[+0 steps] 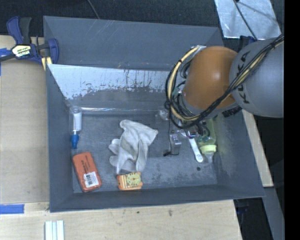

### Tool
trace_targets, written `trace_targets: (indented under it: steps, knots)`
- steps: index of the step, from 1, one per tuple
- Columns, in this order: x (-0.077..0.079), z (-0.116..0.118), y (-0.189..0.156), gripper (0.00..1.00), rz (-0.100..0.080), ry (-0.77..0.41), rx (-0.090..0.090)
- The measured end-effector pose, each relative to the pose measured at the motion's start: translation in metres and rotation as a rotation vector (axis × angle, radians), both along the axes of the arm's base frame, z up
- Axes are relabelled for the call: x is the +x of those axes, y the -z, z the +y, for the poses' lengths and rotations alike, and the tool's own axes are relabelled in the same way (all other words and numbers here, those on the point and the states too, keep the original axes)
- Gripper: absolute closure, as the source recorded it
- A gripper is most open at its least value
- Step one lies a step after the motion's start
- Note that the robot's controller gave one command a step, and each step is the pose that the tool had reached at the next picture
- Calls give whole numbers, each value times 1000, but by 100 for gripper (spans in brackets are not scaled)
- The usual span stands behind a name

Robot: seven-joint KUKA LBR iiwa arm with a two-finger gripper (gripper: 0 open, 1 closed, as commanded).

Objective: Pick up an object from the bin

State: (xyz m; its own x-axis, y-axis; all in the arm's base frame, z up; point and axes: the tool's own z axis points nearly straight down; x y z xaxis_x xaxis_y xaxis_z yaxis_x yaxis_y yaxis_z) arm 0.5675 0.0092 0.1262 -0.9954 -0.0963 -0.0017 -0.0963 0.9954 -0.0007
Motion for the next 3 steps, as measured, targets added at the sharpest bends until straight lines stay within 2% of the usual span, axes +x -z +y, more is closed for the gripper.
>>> trace_targets:
  steps: [1,2,3]
  knots:
    - [-3,15,14,0,0,-65,2]
    - [6,26,31,0,-3,-98,-1]
    - [10,70,53,100,-7,-140,2]
